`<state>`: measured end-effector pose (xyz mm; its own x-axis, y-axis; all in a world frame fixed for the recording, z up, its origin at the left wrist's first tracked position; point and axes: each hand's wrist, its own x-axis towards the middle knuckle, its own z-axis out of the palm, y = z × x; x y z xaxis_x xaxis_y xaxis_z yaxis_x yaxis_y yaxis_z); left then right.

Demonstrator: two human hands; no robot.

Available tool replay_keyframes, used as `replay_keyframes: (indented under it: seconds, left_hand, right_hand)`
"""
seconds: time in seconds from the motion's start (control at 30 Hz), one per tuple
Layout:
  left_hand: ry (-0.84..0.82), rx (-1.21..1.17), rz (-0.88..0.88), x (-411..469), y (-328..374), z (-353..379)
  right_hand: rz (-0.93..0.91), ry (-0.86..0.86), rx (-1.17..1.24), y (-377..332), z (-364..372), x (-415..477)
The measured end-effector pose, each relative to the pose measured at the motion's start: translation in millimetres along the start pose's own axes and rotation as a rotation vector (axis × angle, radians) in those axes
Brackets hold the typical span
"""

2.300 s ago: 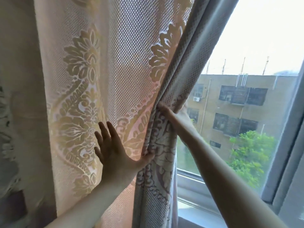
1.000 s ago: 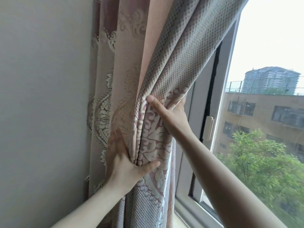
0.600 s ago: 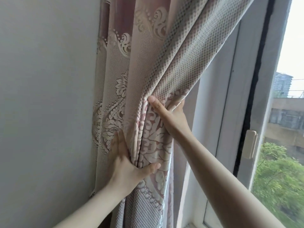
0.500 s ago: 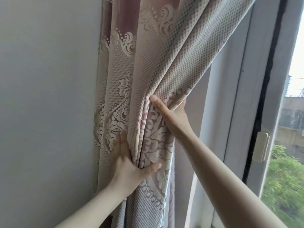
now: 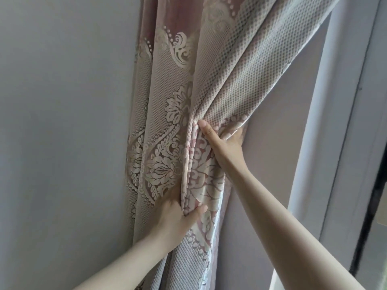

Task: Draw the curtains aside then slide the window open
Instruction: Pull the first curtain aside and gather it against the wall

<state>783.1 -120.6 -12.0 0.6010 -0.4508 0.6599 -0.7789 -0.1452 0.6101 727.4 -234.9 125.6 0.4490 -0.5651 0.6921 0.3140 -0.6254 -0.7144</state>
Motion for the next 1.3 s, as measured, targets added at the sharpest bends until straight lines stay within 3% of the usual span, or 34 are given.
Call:
replay_keyframes:
  seconds: [0.47,0.8,1.3]
  left_hand:
    - [0.060,0.075,-0.015,82.7,-59.3,24.1]
    - [0.158,0.189,-0.142,138.1,-117.2,47.8]
    - [0.223,0.076,-0.144,216.8,-203.5,42.2]
  right_hand:
    - [-0.003,-0.070,0.141,61.2,52.8,76.1]
    - [-0.040,-0.049,0.193,115.8,108.9,130.9]
    - [-0.074,-0.052,0.182,167.8,205.2,201.5]
